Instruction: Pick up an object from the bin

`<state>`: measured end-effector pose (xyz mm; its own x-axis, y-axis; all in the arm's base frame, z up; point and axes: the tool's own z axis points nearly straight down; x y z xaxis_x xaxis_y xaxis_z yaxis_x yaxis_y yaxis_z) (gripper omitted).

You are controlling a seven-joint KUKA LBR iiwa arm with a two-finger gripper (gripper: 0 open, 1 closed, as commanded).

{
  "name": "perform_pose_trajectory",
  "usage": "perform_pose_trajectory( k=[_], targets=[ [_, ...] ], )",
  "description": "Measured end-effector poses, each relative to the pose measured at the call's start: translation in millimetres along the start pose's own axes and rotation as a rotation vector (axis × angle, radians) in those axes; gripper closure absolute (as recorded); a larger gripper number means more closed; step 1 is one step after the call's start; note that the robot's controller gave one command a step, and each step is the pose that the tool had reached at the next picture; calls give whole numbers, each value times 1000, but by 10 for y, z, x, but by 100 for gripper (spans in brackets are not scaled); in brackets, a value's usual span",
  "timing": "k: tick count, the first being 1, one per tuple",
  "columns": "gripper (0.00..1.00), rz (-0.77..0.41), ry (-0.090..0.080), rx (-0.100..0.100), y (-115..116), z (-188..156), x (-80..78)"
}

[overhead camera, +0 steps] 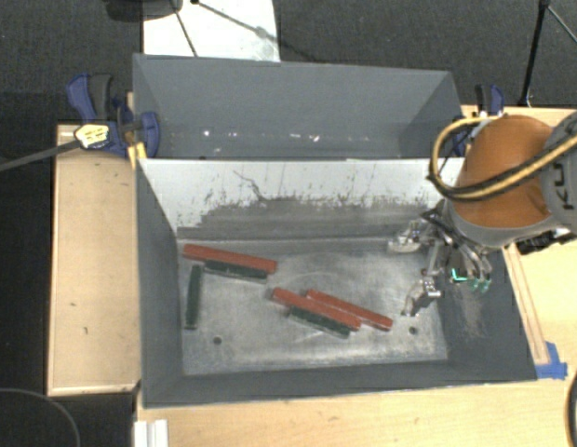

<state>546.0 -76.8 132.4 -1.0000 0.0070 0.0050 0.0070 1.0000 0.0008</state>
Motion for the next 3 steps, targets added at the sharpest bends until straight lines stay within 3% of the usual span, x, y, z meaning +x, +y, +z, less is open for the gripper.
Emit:
perform_pose_trajectory(
  k=[1, 2, 3],
  targets=[
    [0, -2, -8, 1, 2, -43, -20],
    [100, 63, -14, 1, 340, 581, 221],
    [100, 61, -14, 1, 340, 580, 221]
  ],
)
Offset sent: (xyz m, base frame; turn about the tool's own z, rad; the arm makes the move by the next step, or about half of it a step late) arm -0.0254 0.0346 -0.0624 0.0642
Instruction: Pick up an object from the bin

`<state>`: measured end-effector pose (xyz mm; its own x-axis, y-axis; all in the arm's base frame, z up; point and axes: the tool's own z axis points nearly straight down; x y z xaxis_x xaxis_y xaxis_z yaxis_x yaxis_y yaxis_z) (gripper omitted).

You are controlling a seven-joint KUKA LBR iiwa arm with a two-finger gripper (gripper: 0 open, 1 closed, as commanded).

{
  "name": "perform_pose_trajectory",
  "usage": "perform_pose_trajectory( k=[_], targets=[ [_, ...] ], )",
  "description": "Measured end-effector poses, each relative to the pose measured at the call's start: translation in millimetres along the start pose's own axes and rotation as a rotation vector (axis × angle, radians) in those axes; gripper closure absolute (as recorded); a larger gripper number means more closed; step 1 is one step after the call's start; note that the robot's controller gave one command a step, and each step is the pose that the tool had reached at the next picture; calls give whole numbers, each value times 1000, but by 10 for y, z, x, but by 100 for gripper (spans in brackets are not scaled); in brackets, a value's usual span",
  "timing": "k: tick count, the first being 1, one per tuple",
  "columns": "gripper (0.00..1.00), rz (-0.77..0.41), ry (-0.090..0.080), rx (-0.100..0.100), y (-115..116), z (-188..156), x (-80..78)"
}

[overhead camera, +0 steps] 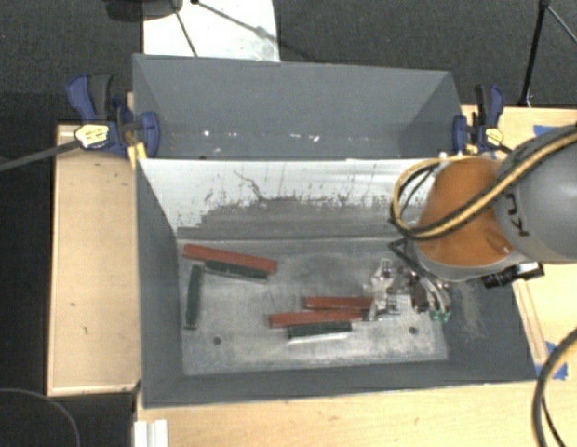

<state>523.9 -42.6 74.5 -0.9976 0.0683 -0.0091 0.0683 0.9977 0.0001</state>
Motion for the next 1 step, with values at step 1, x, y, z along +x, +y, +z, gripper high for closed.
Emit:
perform_pose_trajectory(
  k=[1],
  targets=[
    [100, -55, 0, -1, 237, -1854, -77]
  ],
)
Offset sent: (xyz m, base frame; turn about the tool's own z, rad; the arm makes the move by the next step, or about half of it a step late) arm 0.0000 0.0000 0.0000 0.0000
